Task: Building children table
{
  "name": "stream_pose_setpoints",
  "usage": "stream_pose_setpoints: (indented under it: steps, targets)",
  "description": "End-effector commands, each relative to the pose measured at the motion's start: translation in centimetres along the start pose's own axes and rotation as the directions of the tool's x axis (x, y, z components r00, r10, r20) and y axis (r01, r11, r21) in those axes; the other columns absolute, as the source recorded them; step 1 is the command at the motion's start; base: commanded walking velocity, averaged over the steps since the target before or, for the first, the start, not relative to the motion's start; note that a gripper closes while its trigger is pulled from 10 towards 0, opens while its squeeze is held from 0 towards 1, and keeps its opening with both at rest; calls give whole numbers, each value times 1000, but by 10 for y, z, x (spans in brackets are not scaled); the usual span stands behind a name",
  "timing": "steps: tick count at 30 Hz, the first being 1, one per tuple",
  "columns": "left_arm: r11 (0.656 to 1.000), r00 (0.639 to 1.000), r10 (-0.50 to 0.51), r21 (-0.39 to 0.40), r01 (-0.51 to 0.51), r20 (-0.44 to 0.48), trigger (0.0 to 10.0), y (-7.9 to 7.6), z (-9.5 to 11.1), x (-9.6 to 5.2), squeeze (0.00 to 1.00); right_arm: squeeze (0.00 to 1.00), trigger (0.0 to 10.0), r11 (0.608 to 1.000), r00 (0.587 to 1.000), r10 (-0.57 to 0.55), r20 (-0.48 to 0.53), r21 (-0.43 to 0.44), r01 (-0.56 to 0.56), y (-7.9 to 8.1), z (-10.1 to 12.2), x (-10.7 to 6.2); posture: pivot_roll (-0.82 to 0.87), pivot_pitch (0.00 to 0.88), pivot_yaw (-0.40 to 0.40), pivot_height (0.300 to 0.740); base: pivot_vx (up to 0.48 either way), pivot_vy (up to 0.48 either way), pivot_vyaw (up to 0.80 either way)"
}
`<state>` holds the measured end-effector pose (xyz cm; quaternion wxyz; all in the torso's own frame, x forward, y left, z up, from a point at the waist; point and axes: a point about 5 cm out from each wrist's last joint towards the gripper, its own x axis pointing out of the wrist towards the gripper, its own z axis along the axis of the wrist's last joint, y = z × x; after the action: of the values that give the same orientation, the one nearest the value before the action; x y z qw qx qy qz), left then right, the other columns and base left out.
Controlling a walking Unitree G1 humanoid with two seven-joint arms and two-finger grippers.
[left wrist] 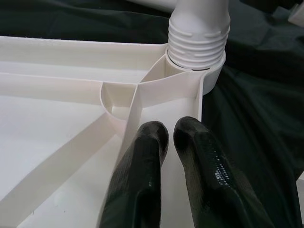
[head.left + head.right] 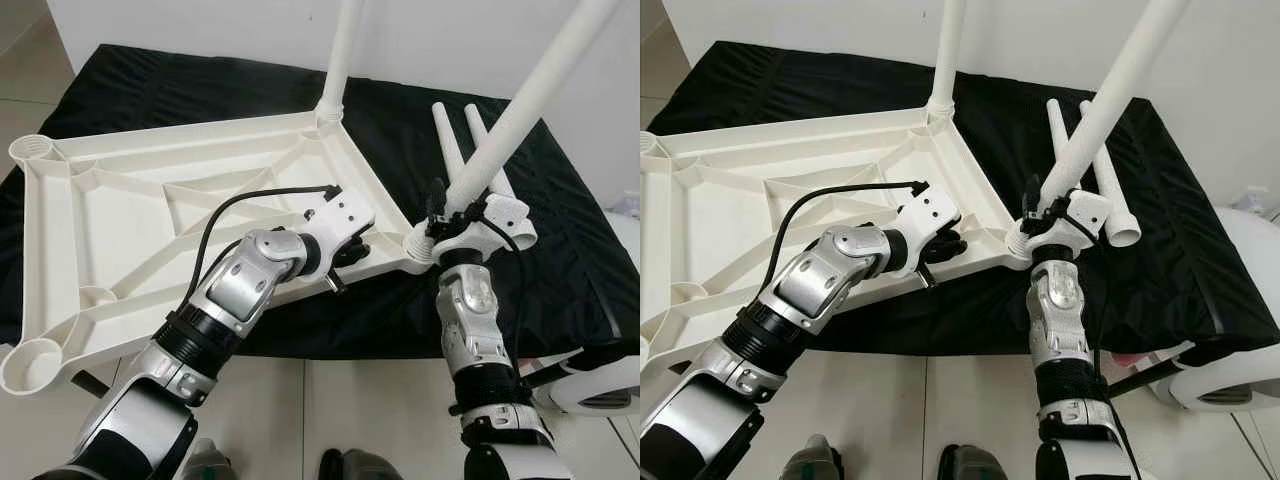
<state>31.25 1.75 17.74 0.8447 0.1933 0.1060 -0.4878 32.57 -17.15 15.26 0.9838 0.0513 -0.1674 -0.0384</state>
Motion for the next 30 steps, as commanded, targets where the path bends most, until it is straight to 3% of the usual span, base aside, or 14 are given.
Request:
stream_pose_setpoints:
  steps: [1, 12, 30]
  targets:
    - [999, 999, -36, 18, 36, 14, 10000, -6, 2, 1, 0, 0, 10000, 999, 992, 1, -126, -51, -8, -6, -26, -17, 55, 60, -84, 740, 0, 0, 0]
    - [999, 999, -34, 21, 33, 15, 10000, -4, 2, 0, 0, 0, 10000, 998, 983, -28, -183, -67, 16, -14, -39, -23, 57, 61, -82, 740, 0, 0, 0]
    - [999, 999, -28, 27, 28, 20, 10000, -3, 3, 0, 0, 0, 10000, 998, 988, -23, -155, -56, 15, -13, -33, -17, 59, 60, -87, 740, 0, 0, 0]
